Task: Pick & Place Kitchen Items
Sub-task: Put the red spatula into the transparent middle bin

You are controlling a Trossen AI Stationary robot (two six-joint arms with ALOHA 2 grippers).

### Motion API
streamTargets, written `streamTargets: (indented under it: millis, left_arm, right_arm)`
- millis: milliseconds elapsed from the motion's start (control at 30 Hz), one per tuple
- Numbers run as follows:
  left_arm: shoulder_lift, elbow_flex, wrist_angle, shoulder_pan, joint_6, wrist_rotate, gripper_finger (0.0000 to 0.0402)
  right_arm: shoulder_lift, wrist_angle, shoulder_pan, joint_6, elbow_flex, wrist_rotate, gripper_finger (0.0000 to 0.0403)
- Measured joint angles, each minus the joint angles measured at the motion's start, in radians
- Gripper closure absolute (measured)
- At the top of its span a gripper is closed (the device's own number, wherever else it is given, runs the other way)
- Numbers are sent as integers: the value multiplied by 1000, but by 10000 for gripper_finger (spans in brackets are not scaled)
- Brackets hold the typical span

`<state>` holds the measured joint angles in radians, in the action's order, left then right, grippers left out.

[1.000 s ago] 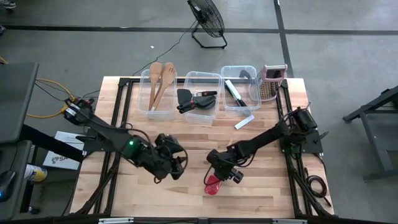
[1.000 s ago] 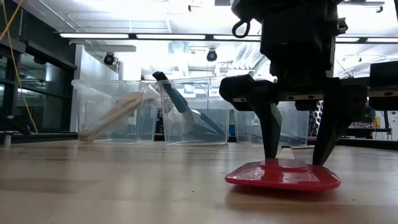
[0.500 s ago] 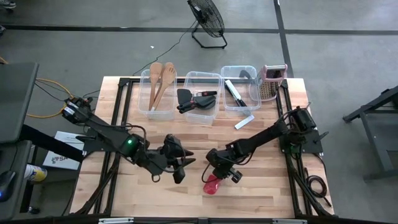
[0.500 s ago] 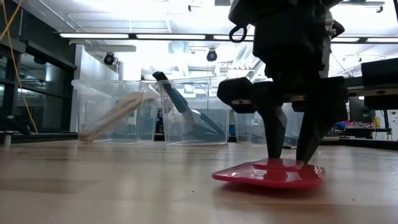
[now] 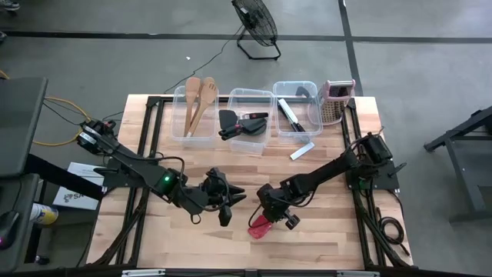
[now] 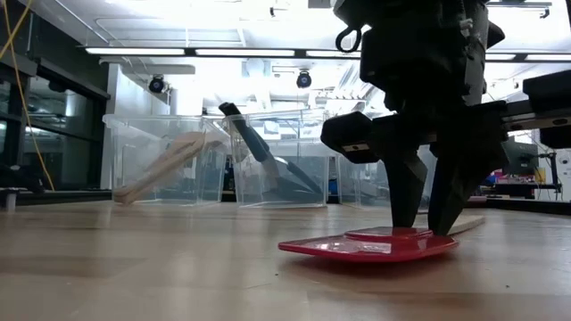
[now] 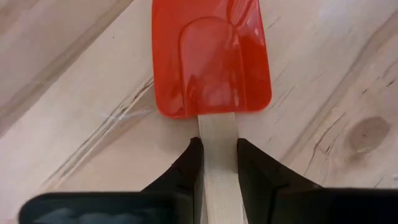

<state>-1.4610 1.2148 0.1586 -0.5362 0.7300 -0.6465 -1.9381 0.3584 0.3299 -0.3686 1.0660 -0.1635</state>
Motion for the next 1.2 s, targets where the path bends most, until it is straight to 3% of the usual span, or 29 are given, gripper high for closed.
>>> streamTargets:
  millis: [500,833,1000,1200]
  left_arm:
    - [135,0,189,-1,1,-94,312]
    - [262,0,343,0,-77,-105,312]
    - [329,-79,247,26,-169,-43,312]
    - [462,-303,15,127,-243,114,312]
  right_arm:
    - [202,52,22,193,-10,78,338]
    - [405,-54,17,292,-8,156,339]
    - [512,-186,-13,325,-6,197,339]
    - [604,-371,-91,323,-5,270,339]
